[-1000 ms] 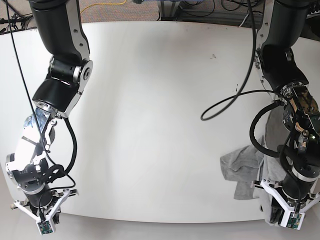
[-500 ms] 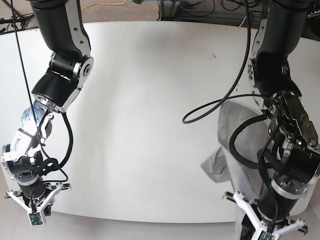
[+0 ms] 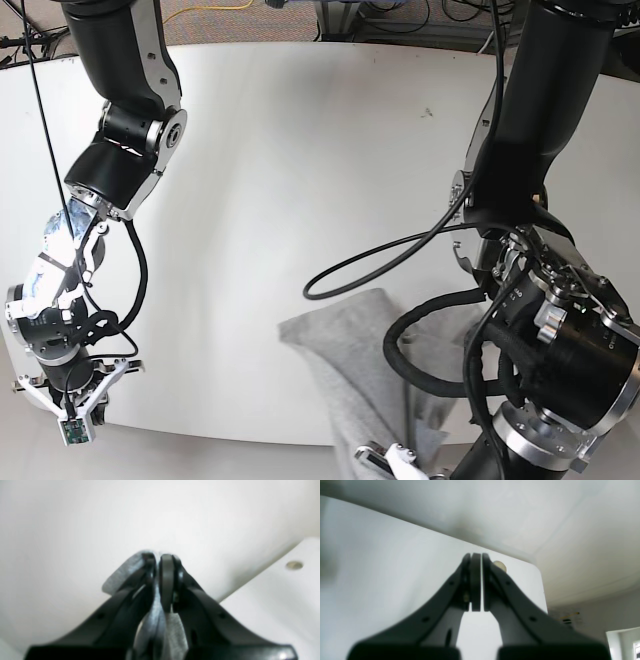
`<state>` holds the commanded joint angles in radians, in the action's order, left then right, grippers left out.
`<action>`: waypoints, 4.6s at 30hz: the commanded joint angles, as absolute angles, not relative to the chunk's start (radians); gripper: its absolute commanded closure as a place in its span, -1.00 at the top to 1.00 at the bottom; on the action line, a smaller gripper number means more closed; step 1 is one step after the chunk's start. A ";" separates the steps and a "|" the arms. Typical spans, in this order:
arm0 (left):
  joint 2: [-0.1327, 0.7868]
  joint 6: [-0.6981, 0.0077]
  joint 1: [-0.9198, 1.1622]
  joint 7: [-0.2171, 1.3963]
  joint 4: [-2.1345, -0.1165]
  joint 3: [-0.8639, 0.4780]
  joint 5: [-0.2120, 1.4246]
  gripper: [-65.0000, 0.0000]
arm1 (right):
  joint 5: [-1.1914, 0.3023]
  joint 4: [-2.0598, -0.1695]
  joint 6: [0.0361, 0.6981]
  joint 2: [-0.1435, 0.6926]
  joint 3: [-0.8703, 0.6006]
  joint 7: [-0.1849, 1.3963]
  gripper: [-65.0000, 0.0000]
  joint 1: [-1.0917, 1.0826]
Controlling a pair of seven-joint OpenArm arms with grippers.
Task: Fold the T-shirt properly
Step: 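Lift the T-shirt with both grippers and swing it over the table, then lower the held T-shirt onto the table, stretching it between grippers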
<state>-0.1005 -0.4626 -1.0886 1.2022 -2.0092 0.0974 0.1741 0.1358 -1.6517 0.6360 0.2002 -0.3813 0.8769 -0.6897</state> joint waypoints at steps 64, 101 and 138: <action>0.292 -0.568 -0.042 1.199 -2.002 -0.285 0.166 -0.97 | 0.022 -1.649 0.698 -0.113 -0.400 0.877 0.35 -0.255; 0.292 -0.565 0.010 1.199 -2.002 -0.303 0.165 -0.97 | -0.091 -1.171 0.698 -0.030 -0.401 0.685 0.35 -0.369; 0.222 -0.568 -0.065 1.199 -2.002 -0.285 0.173 -0.97 | -0.099 -1.724 0.651 -0.033 -0.398 0.894 -1.00 -0.242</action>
<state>0.2217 -0.5685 -0.0652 1.1991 -2.0016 -0.2846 0.1726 -0.0990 -1.7238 0.6513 -0.0330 -0.3982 0.8938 -0.2417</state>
